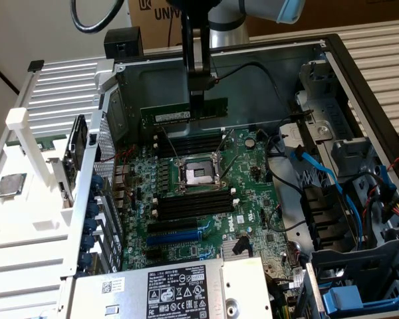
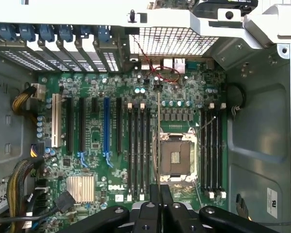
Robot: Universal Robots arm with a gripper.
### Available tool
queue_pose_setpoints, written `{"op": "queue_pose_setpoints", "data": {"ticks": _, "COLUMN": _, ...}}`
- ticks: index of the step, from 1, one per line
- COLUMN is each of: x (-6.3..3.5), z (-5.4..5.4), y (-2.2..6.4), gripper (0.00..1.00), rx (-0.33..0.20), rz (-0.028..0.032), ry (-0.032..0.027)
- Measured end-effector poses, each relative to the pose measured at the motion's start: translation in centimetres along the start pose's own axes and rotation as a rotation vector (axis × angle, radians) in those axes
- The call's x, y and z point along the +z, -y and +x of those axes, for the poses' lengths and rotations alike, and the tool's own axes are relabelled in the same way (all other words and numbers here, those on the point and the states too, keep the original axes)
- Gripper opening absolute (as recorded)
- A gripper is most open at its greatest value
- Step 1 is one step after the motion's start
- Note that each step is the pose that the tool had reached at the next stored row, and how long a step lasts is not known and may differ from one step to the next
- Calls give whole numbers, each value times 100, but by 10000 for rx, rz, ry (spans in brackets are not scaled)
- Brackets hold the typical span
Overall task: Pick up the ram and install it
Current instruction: 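Insert the ram into the slot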
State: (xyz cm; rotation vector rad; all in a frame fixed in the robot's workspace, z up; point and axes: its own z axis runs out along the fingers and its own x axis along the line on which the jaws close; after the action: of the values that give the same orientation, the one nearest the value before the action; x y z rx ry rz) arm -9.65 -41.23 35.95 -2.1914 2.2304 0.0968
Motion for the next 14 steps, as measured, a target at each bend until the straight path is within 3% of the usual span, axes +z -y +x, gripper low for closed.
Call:
{"op": "queue_pose_setpoints", "data": {"ticks": 5, "x": 21, "z": 6, "y": 0, "gripper": 12, "rx": 1, "rz": -2, "ry": 25}}
{"op": "queue_pose_setpoints", "data": {"ticks": 14, "x": 158, "z": 18, "y": 6, "gripper": 12, "rx": -2, "rz": -4, "ry": 61}}
